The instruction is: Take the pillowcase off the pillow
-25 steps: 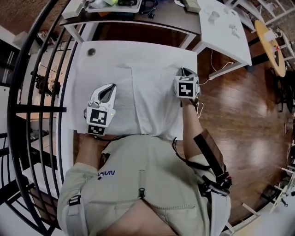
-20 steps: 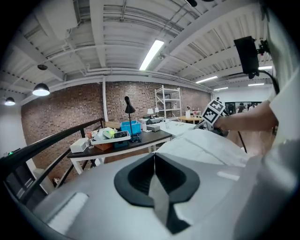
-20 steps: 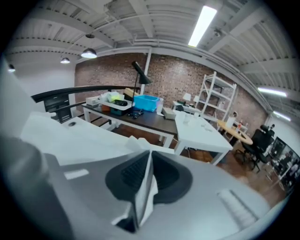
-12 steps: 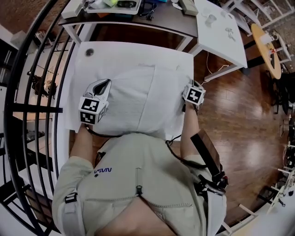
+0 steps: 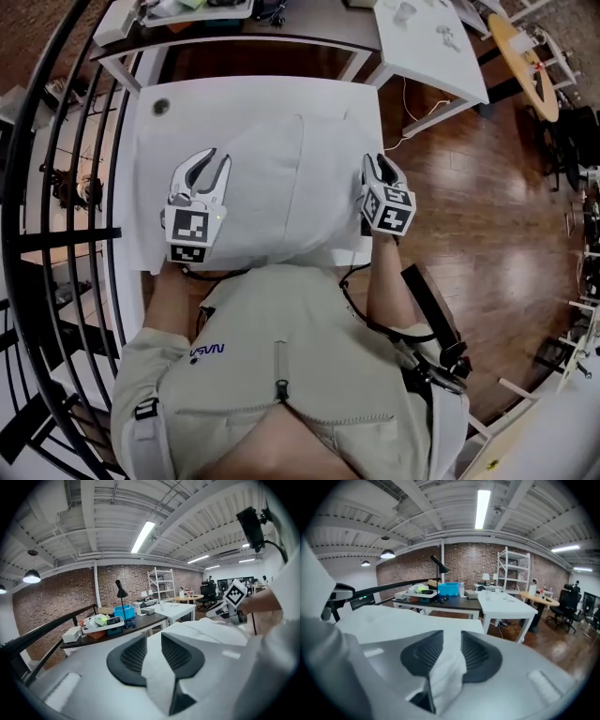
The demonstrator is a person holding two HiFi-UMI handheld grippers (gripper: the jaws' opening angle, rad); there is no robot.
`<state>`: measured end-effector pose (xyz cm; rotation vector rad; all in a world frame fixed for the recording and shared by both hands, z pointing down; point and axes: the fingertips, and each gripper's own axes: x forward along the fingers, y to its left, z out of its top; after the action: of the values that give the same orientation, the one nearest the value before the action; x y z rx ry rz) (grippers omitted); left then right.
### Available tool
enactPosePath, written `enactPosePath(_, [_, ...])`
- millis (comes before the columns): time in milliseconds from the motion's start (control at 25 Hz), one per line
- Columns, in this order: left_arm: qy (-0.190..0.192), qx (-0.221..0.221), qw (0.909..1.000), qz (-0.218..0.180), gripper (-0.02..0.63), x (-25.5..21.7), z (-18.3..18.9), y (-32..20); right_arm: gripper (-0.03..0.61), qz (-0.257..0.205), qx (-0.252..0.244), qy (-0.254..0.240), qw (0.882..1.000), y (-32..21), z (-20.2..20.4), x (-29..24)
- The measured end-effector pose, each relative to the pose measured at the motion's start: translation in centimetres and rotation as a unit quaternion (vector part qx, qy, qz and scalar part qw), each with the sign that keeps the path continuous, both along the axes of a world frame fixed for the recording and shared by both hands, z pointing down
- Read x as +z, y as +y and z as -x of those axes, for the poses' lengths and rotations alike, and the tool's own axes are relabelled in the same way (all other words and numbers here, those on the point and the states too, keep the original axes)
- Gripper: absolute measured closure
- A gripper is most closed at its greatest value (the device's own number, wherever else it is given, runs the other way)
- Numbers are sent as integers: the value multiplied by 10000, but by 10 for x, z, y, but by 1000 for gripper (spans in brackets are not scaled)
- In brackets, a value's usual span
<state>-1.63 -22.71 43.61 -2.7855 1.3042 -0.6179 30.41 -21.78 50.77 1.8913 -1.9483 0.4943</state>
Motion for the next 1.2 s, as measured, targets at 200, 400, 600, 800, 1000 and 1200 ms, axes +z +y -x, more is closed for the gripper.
enactPosePath(200, [53, 817, 9954, 501, 484, 15, -18, 64, 471, 217, 6, -120, 9997, 81, 40, 6])
enactPosePath(400, [-227, 1246, 9876, 928, 468, 47, -31, 95, 471, 248, -5, -360, 9990, 133, 63, 11])
enactPosePath(600, [-337, 942, 9890, 1088, 454, 56, -35, 114, 446, 408, -499, -536, 9965, 156, 82, 31])
enactPosePath(800, [-482, 502, 9895, 1265, 428, 61, -51, 136, 433, 262, -1159, -554, 9914, 160, 85, 26])
enactPosePath(1000, [-929, 259, 9882, 1189, 413, 75, -55, 161, 403, 181, -1606, -460, 9858, 167, 101, 40])
enactPosePath(1200, [-1251, 195, 9841, 1247, 413, 110, -42, 174, 403, 99, -1662, -312, 9855, 169, 121, 37])
